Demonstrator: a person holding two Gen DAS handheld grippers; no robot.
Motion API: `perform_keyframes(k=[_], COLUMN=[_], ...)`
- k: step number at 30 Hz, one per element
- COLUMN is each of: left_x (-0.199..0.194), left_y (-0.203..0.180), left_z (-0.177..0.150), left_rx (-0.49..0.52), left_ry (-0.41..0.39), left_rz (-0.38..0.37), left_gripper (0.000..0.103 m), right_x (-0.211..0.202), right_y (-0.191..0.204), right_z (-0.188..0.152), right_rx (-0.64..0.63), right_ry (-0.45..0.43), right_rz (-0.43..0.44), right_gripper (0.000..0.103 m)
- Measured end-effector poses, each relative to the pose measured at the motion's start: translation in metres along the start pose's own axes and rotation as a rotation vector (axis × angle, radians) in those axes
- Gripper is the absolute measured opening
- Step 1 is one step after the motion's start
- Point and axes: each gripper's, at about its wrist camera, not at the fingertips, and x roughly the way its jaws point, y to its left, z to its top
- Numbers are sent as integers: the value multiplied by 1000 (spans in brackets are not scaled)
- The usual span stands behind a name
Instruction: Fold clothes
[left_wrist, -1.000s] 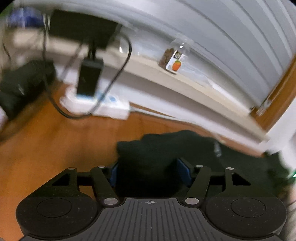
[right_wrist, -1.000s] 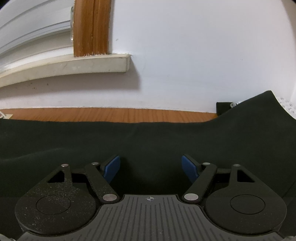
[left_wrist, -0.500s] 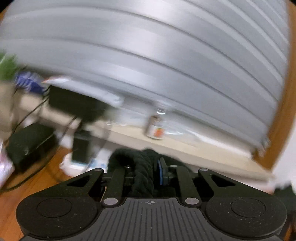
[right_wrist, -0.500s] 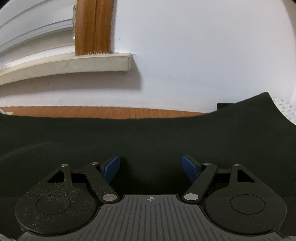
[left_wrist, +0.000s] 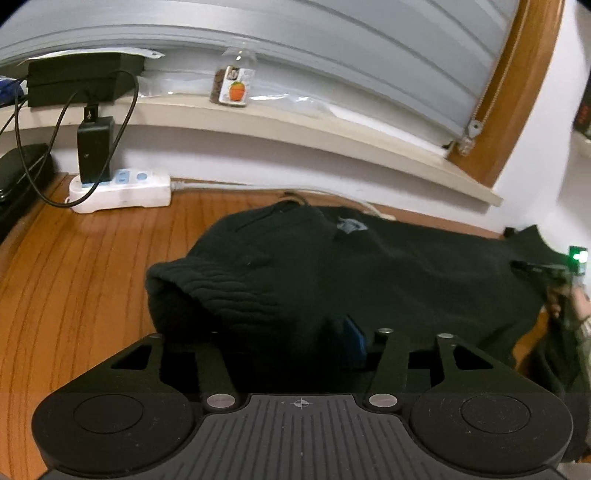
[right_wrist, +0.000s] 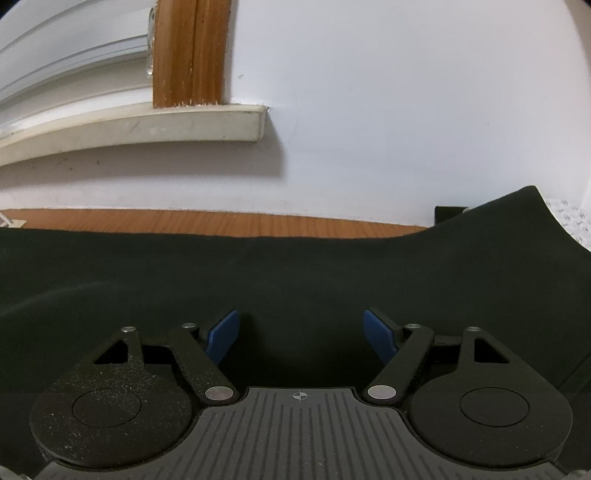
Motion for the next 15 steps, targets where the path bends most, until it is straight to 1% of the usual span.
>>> perform_keyframes(k=[3, 6, 8, 11, 15], left_x=[-14, -24, -25, -16, 7], left_y=[14, 35, 48, 65, 83], left_z=[5, 10, 15, 23, 33], left_rx=[-47, -152, -224, -331, -437], left_ry=[-55, -111, -129, -124, -61], left_rz=[-18, -28, -59, -112, -146], left_gripper=[61, 62, 62, 62, 62], right_x=[0, 0, 0, -1, -1], right_y=[0, 0, 0, 0, 0], right_z=[0, 0, 0, 1, 1], right_rx=[-1, -1, 0, 0, 0], right_ry=[0, -1, -1, -3, -4], right_rz=[-1, -1, 0, 0, 0], right_gripper=[74, 74, 74, 74, 74])
